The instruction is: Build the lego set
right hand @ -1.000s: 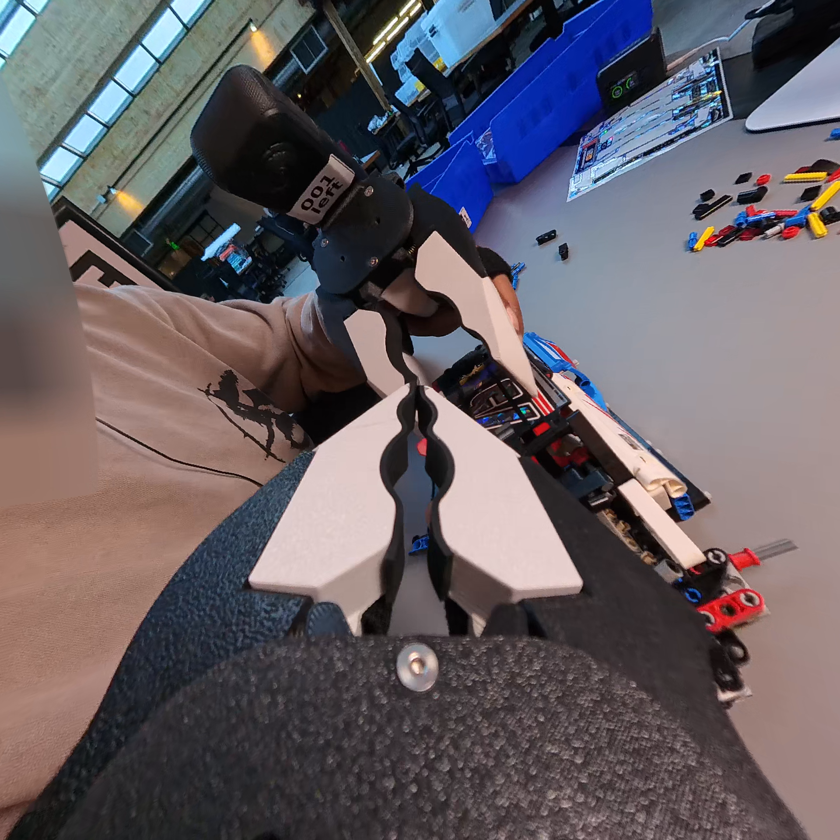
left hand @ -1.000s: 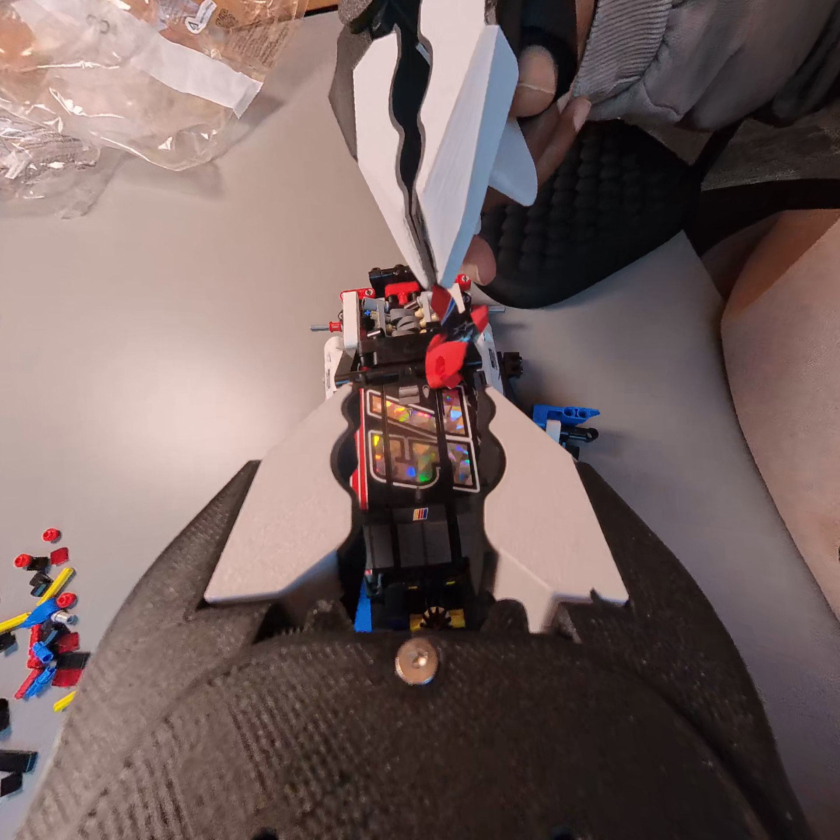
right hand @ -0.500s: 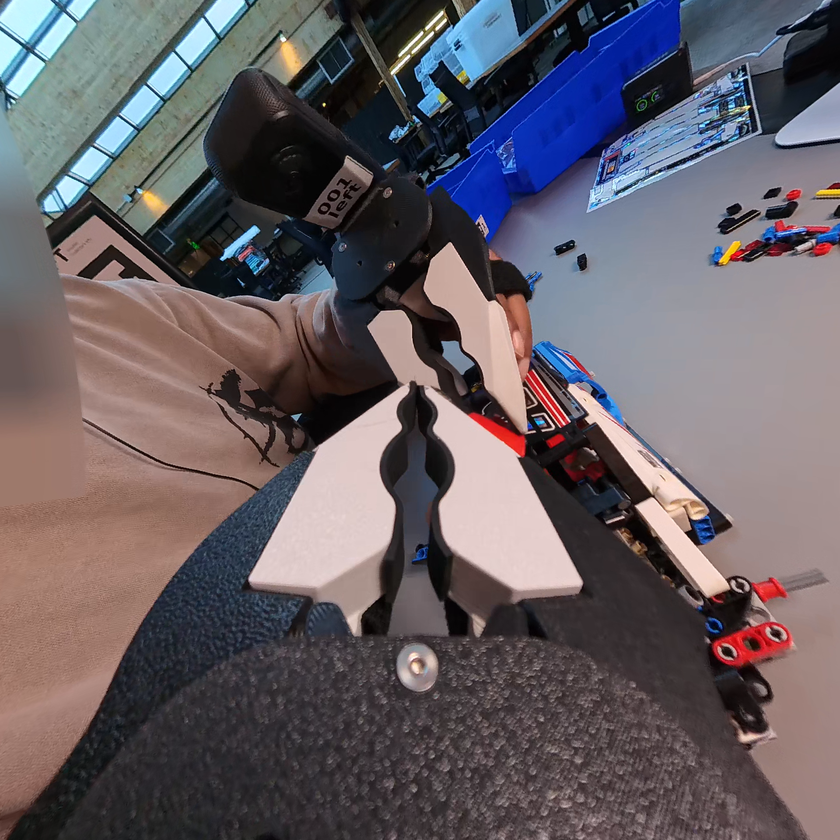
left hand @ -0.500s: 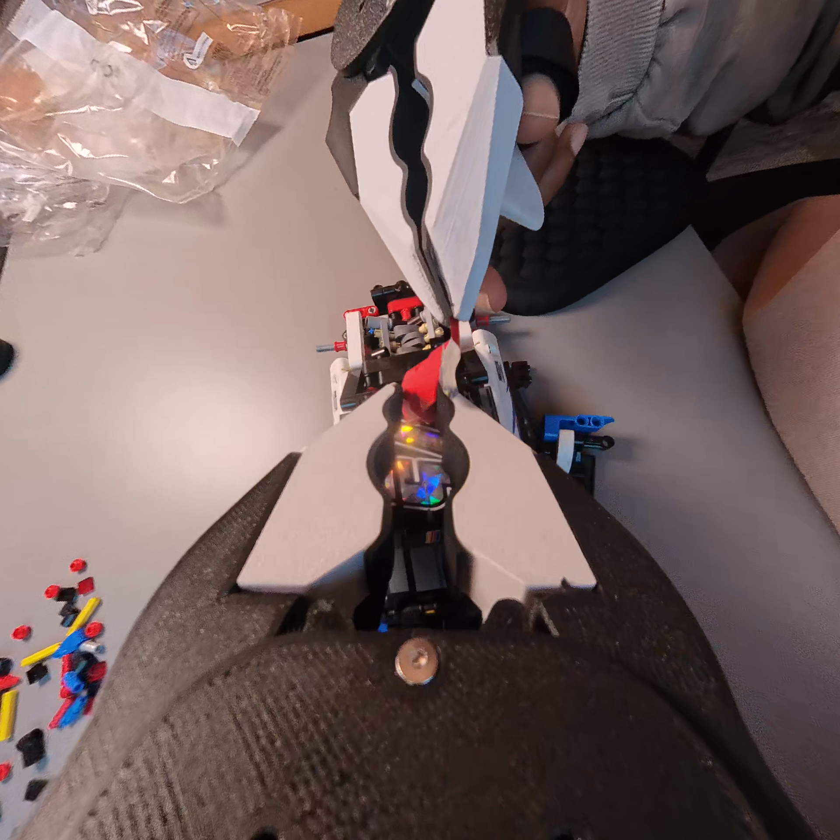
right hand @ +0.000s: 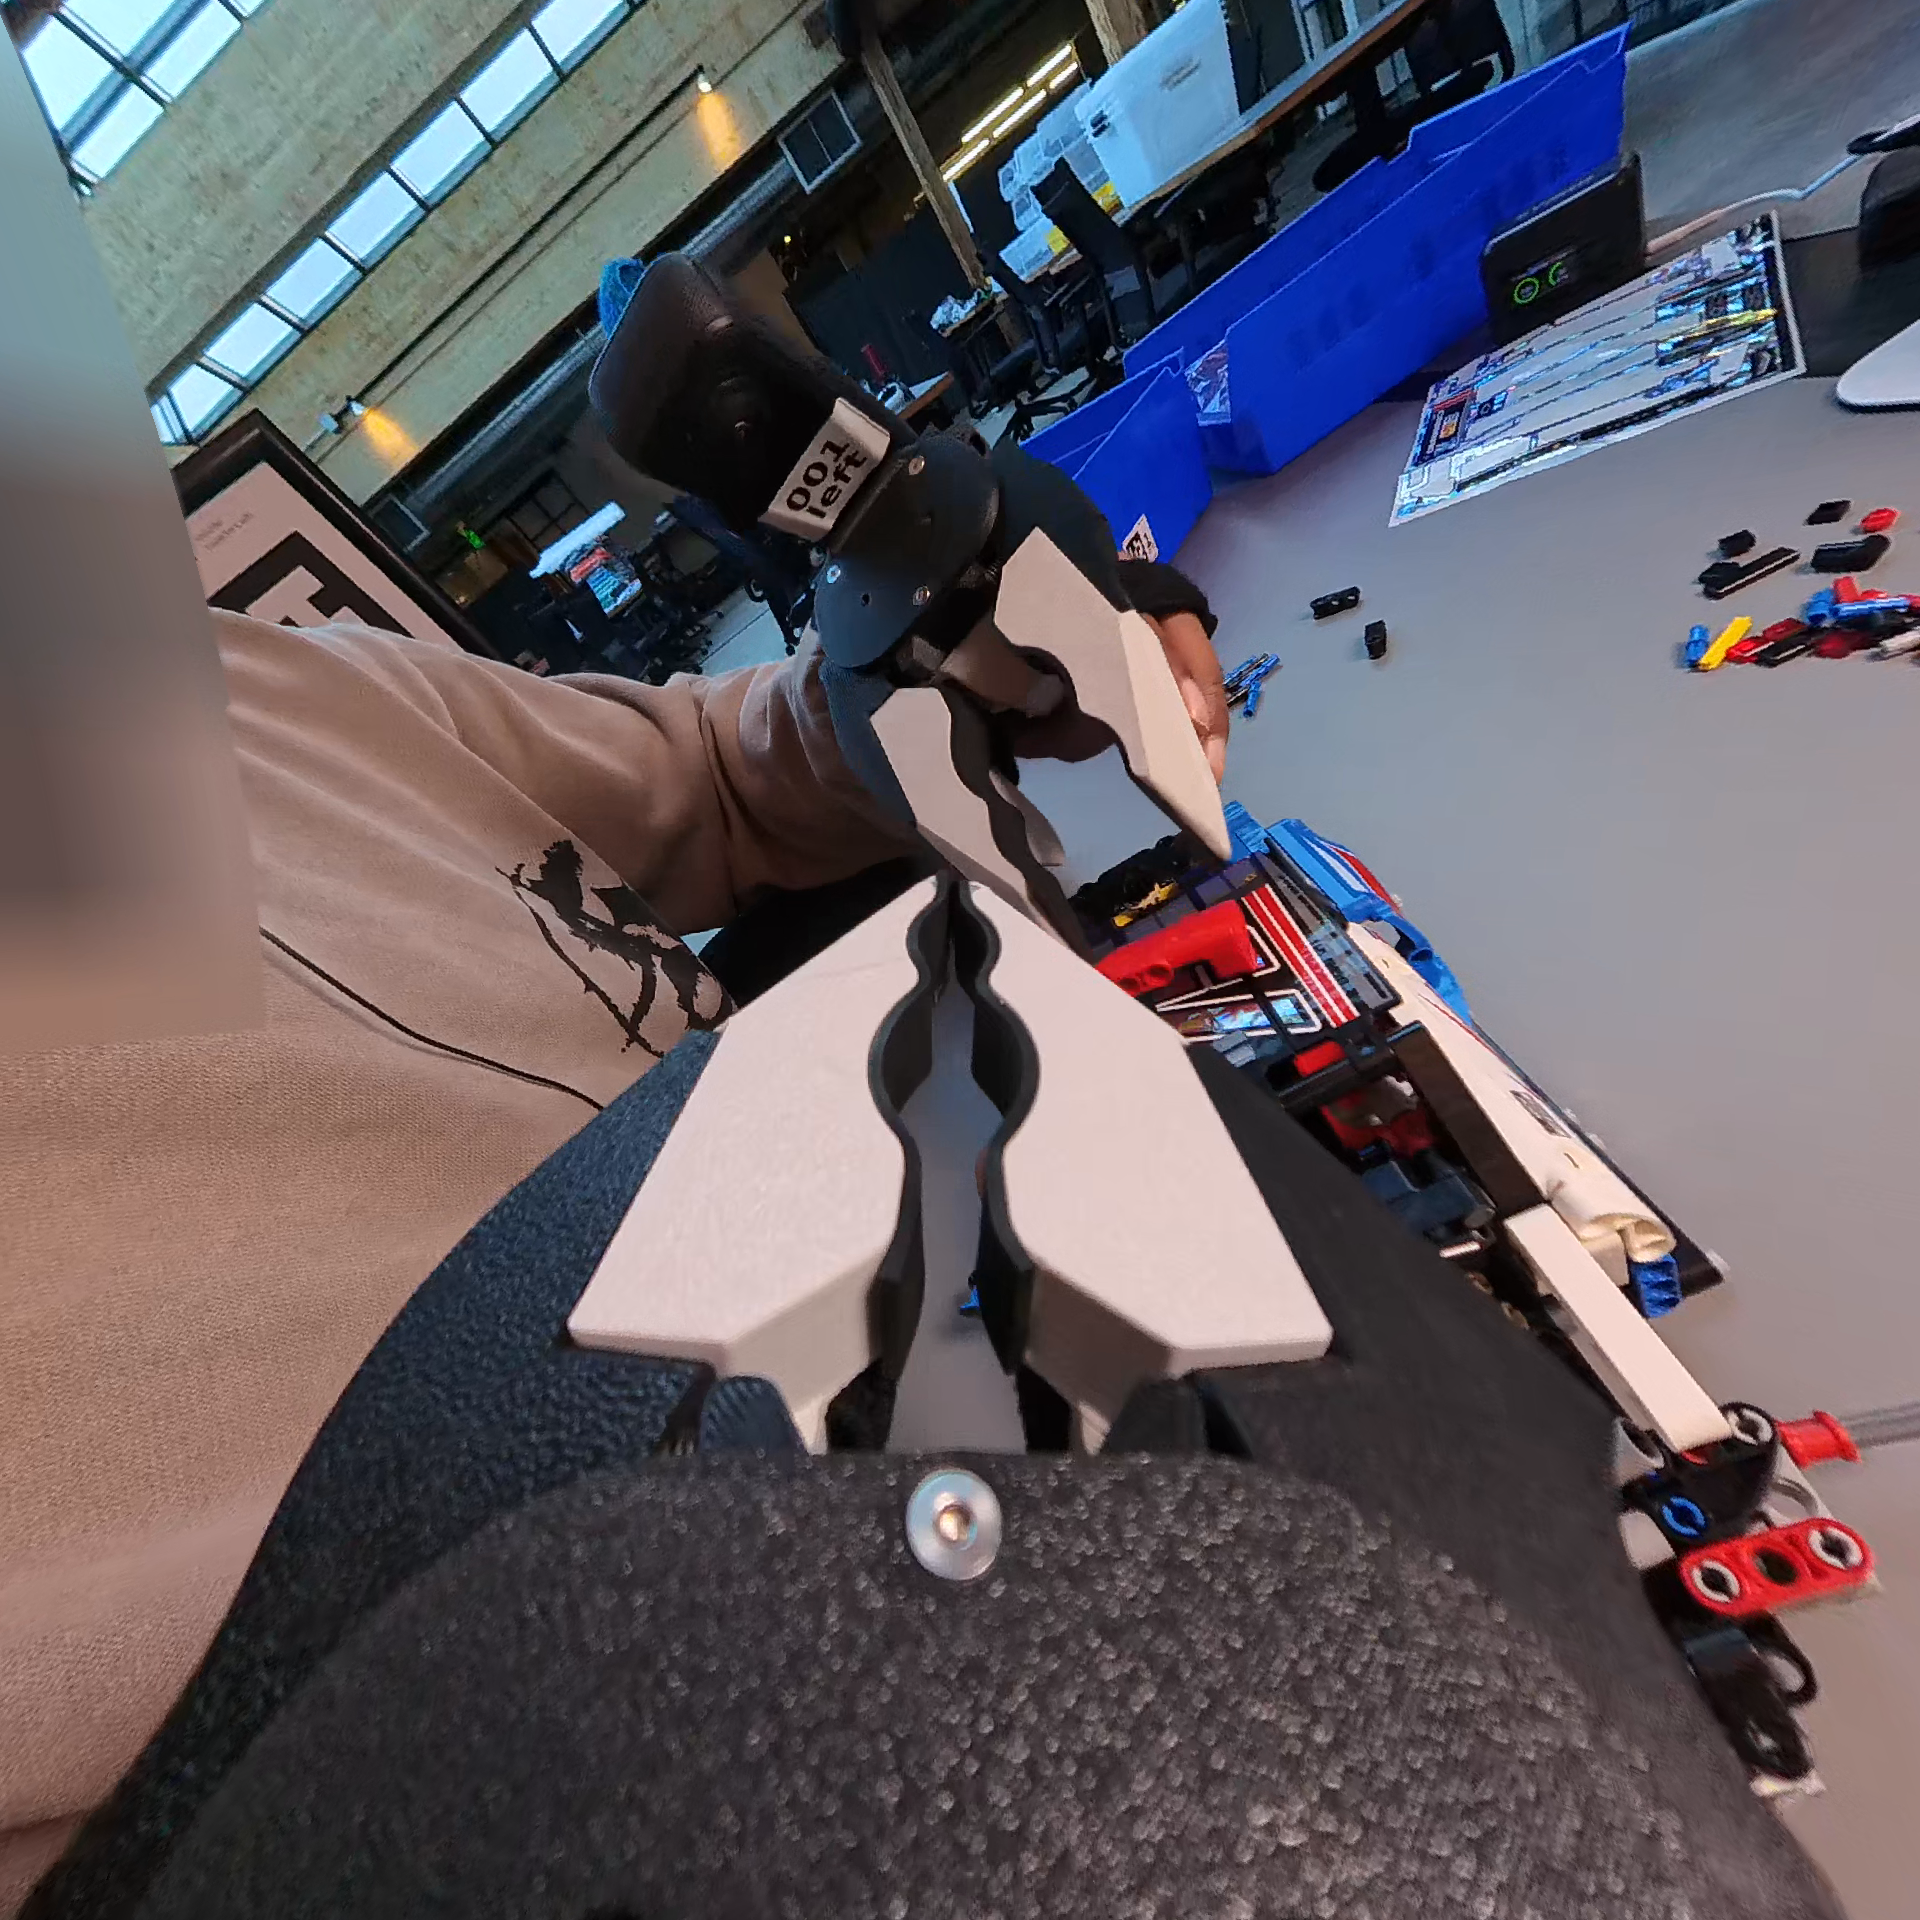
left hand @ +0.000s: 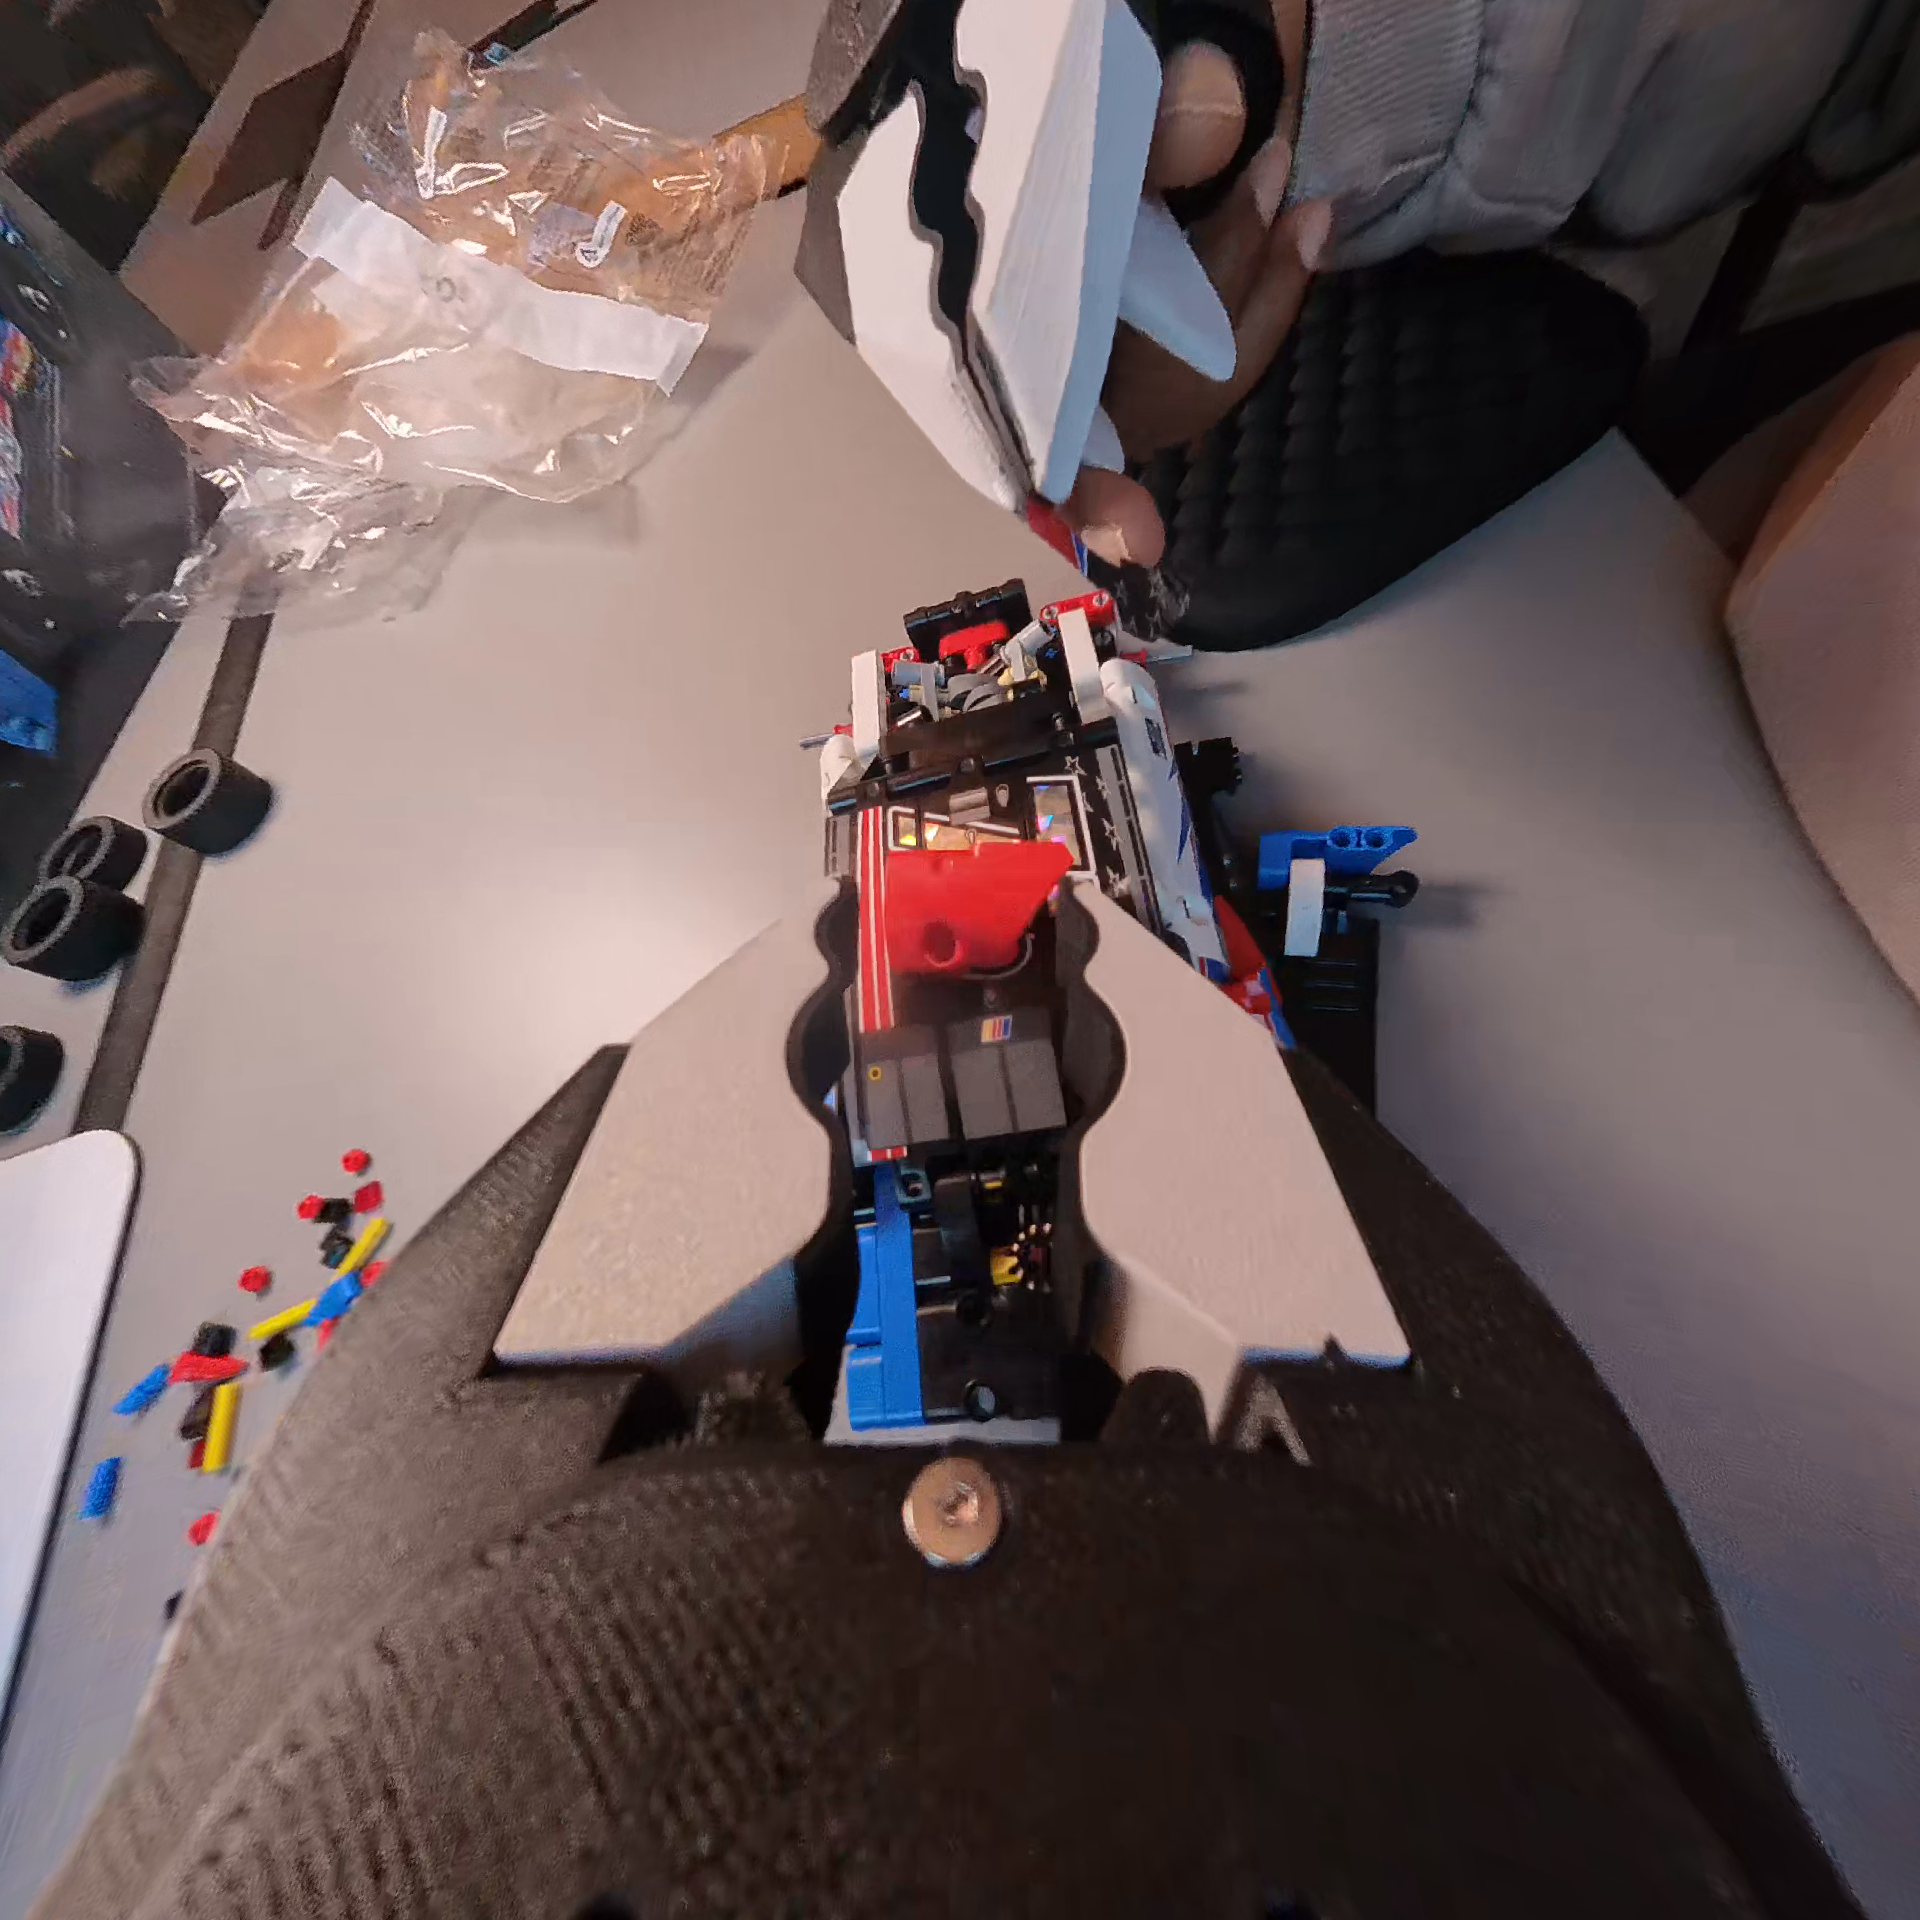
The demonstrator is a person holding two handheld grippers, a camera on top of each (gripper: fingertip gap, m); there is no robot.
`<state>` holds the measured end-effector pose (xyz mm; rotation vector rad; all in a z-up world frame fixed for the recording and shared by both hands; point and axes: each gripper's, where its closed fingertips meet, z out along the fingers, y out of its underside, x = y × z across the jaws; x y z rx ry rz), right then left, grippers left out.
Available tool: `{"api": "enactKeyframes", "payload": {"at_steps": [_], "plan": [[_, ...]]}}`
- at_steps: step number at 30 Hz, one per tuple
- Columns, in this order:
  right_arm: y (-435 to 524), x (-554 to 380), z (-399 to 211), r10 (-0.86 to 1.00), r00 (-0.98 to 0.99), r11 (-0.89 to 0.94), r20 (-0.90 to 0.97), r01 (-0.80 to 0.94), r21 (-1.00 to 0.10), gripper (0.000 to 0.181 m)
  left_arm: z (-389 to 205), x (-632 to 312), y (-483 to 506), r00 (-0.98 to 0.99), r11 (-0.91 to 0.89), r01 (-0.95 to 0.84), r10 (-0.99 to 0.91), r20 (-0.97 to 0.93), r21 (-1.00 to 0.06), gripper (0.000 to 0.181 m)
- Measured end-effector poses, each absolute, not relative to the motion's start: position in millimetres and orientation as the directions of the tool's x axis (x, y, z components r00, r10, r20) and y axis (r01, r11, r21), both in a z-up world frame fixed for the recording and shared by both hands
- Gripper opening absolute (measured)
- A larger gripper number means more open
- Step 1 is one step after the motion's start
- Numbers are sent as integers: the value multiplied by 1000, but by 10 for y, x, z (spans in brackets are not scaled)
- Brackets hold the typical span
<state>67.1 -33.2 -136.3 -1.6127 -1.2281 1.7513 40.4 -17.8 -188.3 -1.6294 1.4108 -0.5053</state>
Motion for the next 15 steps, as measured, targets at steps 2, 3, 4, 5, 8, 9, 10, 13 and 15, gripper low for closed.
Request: {"api": "enactKeyframes", "payload": {"at_steps": [2, 3, 4, 5, 8, 9, 10, 13, 15], "plan": [[-324, 681, -1363, 815, -203, -499, -542, 228, -836, 0, -1849, 388, -224, 275, -20, -510, -951, -141, -860, 40], [-319, 686, -1360, 814, -202, -502, -544, 225, -835, 0, -1851, 377, -235, 278, -56, -492, -956, -96, -869, 44], [-316, 691, -1358, 813, -200, -505, -546, 222, -834, 0, -1862, 366, -240, 279, -80, -484, -958, -67, -872, 46], [-312, 697, -1355, 813, -199, -508, -547, 219, -833, 0, -1877, 357, -241, 275, -87, -482, -960, -56, -872, 47], [-292, 702, -1348, 813, -190, -514, -550, 211, -832, 0, -1942, 346, -219, 249, -71, -497, -966, -64, -865, 47], [-286, 697, -1344, 811, -188, -518, -554, 209, -829, 0, -1955, 352, -207, 238, -68, -495, -969, -60, -866, 46], [-274, 690, -1341, 808, -183, -525, -560, 208, -825, 0, -1958, 363, -194, 229, -69, -489, -972, -52, -870, 44], [-236, 671, -1343, 802, -160, -543, -576, 211, -813, 0, -1995, 394, -182, 205, -64, -500, -978, -46, -864, 35], [-216, 665, -1362, 798, -141, -552, -586, 222, -804, 0, -2010, 421, -190, 205, -63, -505, -978, -49, -861, 31]]}}
